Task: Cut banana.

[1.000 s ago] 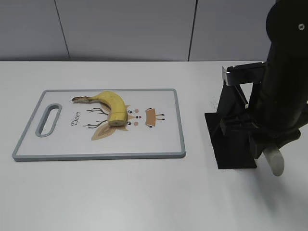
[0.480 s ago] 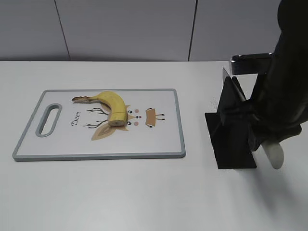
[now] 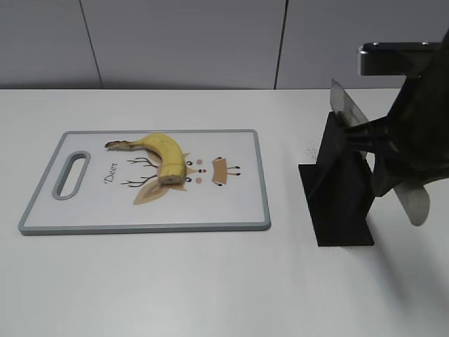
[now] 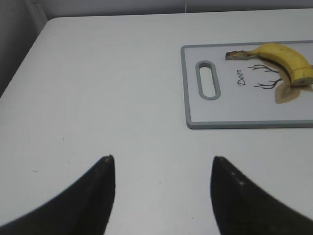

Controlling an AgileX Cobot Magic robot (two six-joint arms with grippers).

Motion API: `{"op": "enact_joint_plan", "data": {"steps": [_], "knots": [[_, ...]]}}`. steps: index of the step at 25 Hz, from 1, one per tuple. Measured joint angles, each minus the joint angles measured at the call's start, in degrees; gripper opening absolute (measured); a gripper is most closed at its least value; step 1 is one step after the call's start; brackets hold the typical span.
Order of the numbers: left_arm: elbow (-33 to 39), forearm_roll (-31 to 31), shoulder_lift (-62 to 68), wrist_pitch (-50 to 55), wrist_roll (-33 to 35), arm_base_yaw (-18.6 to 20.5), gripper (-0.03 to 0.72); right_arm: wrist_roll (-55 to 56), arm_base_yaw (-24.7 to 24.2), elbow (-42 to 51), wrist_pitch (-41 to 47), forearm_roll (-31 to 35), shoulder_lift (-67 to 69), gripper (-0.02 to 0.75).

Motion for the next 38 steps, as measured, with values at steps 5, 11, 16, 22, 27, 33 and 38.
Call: {"op": "enact_joint_plan", "data": {"steps": [5, 11, 16, 22, 27, 33, 38], "knots": [[0.00, 0.00, 0.00, 0.00, 0.00, 0.00, 0.591, 0.08, 0.00, 0.00, -0.35, 0.00, -2.67, 0.172], [0.00, 0.00, 0.00, 0.00, 0.00, 0.00, 0.591, 0.08, 0.00, 0.00, -1.25, -0.71, -5.69, 0.172], [0.00, 0.00, 0.00, 0.00, 0.00, 0.00, 0.591, -2.16, 0.00, 0.00, -1.32, -1.48, -8.46, 0.172], [-0.63, 0.19, 0.00, -1.50, 0.00, 0.00, 0.591, -3.60, 0.00, -0.39, -1.06, -1.60, -10.00, 0.172], [-2.72, 0.25, 2.26, -4.51, 0.11, 0.00, 0.591, -12.14, 0.00, -4.36, 0.86, -1.55, -10.00, 0.172], [-5.13, -1.13, 10.90, -8.61, 1.87, 0.00, 0.591, -21.08, 0.00, -9.95, 1.57, -2.63, -9.14, 0.172], [-6.99, -6.35, 19.73, -15.68, 7.63, 0.00, 0.591, -26.45, 0.00, -14.38, 3.99, -3.14, -5.29, 0.172]]}}
